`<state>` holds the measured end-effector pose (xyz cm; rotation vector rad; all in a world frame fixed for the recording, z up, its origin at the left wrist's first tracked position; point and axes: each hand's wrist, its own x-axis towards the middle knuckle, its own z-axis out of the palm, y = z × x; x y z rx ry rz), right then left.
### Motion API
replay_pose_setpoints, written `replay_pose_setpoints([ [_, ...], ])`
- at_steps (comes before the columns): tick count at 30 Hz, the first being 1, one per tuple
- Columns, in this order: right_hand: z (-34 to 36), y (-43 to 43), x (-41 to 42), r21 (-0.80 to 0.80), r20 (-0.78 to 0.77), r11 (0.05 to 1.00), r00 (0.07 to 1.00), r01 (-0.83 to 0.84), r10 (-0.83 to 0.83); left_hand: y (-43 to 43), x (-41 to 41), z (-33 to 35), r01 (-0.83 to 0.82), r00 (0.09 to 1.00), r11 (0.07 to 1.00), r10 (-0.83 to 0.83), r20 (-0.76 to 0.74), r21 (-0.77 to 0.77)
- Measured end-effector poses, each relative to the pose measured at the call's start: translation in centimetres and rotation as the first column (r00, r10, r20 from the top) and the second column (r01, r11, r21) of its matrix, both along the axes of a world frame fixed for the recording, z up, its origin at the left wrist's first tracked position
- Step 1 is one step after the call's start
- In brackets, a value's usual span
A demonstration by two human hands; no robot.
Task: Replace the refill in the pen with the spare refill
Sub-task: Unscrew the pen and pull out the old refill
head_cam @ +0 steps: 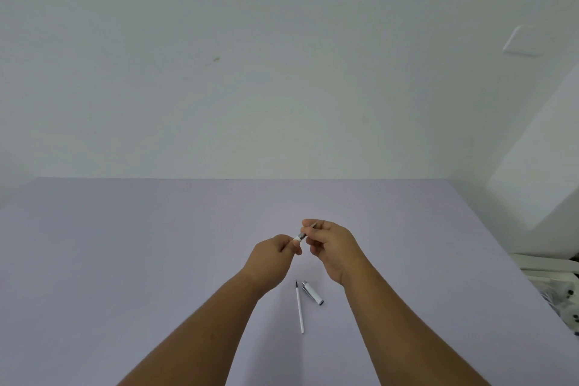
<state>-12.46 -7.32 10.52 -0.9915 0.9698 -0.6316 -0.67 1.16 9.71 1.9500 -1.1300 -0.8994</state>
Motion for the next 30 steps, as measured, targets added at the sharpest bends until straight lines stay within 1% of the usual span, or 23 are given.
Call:
replay_pose_setpoints([
  [2,0.2,0.0,0.0,0.027,0.05,1.0,0.999,0.005,-0.006,0.0,0.0,0.0,-0.002,1.0,1.0,0.002,-0.001,0.004],
  [3,0.2,0.0,0.0,0.037,0.04,0.999,0.999,0.005,-0.006,0.0,0.1,0.0,-0.002,1.0,1.0,0.002,-0.007,0.002],
  [6,0.2,0.4,0.1,-0.001,-0.091,1.0,0.996,-0.021,0.02,0.1,0.0,0.0,0.011,1.0,1.0,-0.011,-0.012,-0.008],
  [7,0.1,0.4,0.2,-0.029,-0.103,0.999,0.995,-0.016,0.012,0.1,-0.1,0.1,0.013,1.0,1.0,-0.014,-0.018,-0.008],
  [8,0.1,0.4,0.2,-0.045,-0.083,0.999,0.996,0.006,-0.01,0.1,-0.1,0.2,0.013,1.0,1.0,-0.013,-0.028,-0.006],
  [10,0.3,0.2,0.1,-0.045,0.01,0.997,0.998,0.07,-0.07,0.2,-0.1,0.4,0.01,0.999,1.0,-0.01,-0.05,-0.004],
  [12,0.7,0.0,-0.1,-0.049,0.055,0.996,0.996,0.076,-0.073,0.3,-0.1,0.5,0.004,0.997,1.0,-0.005,-0.08,-0.013],
  [16,1.0,0.1,-0.1,-0.08,0.015,0.994,0.997,0.079,-0.078,0.7,0.0,0.9,-0.007,0.988,0.999,0.001,-0.156,-0.04],
  [18,1.1,0.2,0.1,-0.089,0.012,0.989,0.993,0.122,-0.121,0.7,0.0,1.1,-0.005,0.986,0.999,-0.003,-0.165,-0.048],
  [20,1.3,-0.1,0.1,-0.095,0.05,0.974,0.979,0.204,-0.2,0.9,0.1,1.1,-0.009,0.985,0.999,0.0,-0.175,-0.051],
  [23,1.5,-1.4,-0.4,-0.06,0.144,0.928,0.923,0.368,-0.357,1.2,0.4,0.6,-0.023,0.98,0.999,0.014,-0.2,-0.04],
  [24,1.2,-1.9,-0.7,-0.041,0.151,0.918,0.911,0.394,-0.384,1.3,0.4,0.4,-0.03,0.978,0.999,0.023,-0.207,-0.032],
  [25,0.7,-2.3,-1.1,-0.034,0.121,0.92,0.915,0.391,-0.384,1.4,0.5,0.1,-0.038,0.977,0.999,0.033,-0.21,-0.023],
  [26,-0.2,-2.4,-1.3,-0.039,0.052,0.932,0.932,0.361,-0.358,1.5,0.6,-0.2,-0.046,0.976,0.999,0.042,-0.214,-0.014],
  [28,-2.9,-2.2,-1.9,-0.074,-0.184,0.968,0.951,0.239,-0.249,1.6,0.5,-0.9,-0.054,0.973,0.999,0.054,-0.223,0.005],
  [29,-4.5,-1.8,-2.2,-0.104,-0.316,0.983,0.932,0.154,-0.18,1.6,0.5,-1.3,-0.057,0.972,0.998,0.059,-0.228,0.014],
  [30,-6.0,-1.5,-2.5,-0.149,-0.458,0.988,0.883,0.038,-0.103,1.7,0.4,-1.7,-0.061,0.971,0.998,0.065,-0.232,0.024],
])
